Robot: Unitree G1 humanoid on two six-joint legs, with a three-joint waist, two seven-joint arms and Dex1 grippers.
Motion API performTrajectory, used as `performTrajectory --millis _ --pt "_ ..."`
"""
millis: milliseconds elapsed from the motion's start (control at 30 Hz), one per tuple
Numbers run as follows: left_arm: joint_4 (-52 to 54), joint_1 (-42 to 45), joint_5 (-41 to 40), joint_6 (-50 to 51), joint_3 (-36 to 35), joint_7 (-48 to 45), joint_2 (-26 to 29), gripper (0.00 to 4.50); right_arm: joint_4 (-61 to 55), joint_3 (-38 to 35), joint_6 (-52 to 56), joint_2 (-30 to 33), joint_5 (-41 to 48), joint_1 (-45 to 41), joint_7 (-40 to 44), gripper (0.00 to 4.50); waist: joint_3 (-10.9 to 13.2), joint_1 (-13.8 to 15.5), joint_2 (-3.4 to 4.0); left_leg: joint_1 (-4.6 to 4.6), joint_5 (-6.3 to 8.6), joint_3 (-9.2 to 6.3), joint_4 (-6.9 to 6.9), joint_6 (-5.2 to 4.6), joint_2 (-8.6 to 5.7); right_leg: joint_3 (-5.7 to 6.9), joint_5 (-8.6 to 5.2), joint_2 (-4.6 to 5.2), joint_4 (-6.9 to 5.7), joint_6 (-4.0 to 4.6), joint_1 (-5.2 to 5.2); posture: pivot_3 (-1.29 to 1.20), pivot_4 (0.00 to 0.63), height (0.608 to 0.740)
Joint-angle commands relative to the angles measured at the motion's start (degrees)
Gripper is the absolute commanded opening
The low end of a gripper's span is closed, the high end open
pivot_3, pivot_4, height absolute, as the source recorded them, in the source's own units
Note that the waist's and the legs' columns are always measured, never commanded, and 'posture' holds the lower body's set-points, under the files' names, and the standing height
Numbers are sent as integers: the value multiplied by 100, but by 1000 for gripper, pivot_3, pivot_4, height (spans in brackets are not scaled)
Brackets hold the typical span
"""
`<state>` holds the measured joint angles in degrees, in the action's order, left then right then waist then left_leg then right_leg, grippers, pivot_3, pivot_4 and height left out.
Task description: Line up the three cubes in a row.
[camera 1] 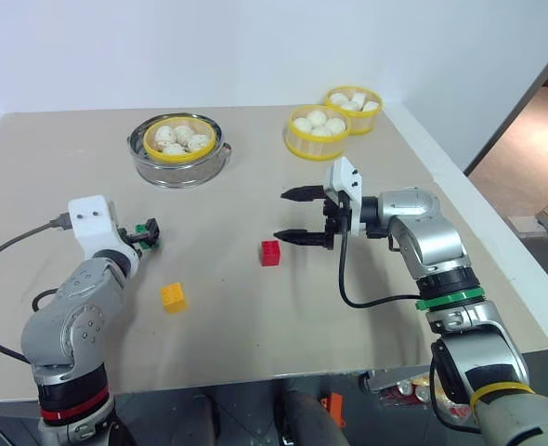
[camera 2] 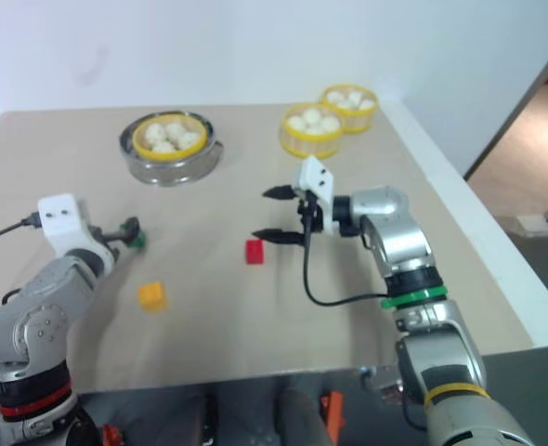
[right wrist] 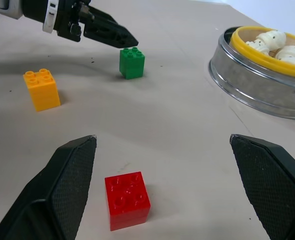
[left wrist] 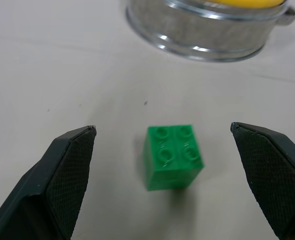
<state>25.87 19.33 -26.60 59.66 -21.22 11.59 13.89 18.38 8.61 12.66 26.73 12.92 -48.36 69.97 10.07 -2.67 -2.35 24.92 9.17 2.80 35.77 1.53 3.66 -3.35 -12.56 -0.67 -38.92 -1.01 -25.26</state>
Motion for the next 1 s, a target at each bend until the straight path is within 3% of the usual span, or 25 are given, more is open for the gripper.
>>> performTrajectory --millis 33,333,733,1000 --pt "-118 186 68 162 -111 65 -42 4500 -75 -68 -95 66 -1 -148 -2 4443 0 1 0 0 0 -1 0 0 0 1 0 0 0 0 0 0 150 740" --pt "-524 456 229 120 -10 -47 -46 4500 -133 -90 -62 84 6 -118 -44 4443 0 0 0 1 0 -1 -1 0 0 1 0 0 0 0 -1 0 150 740" --pt "-913 650 483 30 78 -345 81 4500 -377 -295 62 -97 864 -101 510 4443 0 -1 0 2 0 -1 -2 1 -1 2 0 1 1 -1 -1 0 150 740" --pt "-1062 734 588 -29 112 -497 69 4500 -248 -175 -163 -83 705 -153 478 4443 0 -1 0 2 0 -2 -2 1 -1 2 0 1 1 -1 -1 0 150 740"
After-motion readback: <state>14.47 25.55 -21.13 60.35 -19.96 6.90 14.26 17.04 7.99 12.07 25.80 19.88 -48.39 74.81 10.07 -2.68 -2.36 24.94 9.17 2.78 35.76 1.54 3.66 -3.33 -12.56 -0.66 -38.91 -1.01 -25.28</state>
